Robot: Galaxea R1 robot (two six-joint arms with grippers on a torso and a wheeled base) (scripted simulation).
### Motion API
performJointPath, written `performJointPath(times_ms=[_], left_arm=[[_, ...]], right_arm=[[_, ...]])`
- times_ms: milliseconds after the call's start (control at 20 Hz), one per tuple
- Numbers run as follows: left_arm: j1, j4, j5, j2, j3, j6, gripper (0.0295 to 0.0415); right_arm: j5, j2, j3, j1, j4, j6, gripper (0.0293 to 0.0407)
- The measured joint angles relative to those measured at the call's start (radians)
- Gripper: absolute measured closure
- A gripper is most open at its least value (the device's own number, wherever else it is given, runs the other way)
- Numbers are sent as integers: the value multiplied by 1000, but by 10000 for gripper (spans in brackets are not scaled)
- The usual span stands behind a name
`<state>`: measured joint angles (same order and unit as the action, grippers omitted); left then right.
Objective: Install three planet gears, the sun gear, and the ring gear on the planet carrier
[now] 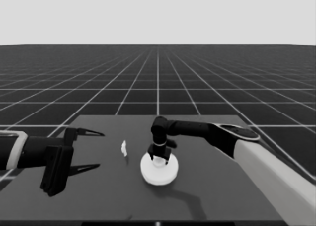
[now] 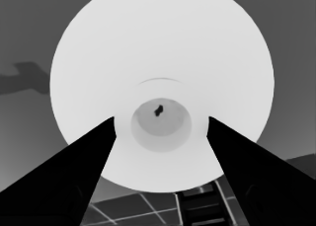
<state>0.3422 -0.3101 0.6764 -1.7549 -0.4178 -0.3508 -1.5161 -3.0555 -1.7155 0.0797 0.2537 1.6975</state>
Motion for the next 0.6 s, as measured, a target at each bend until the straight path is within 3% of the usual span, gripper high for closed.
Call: performJointPath(times_ms=[600], left_arm=[[0,0,0,0,0,0,326]], right_arm=[[0,0,0,0,0,105,351]])
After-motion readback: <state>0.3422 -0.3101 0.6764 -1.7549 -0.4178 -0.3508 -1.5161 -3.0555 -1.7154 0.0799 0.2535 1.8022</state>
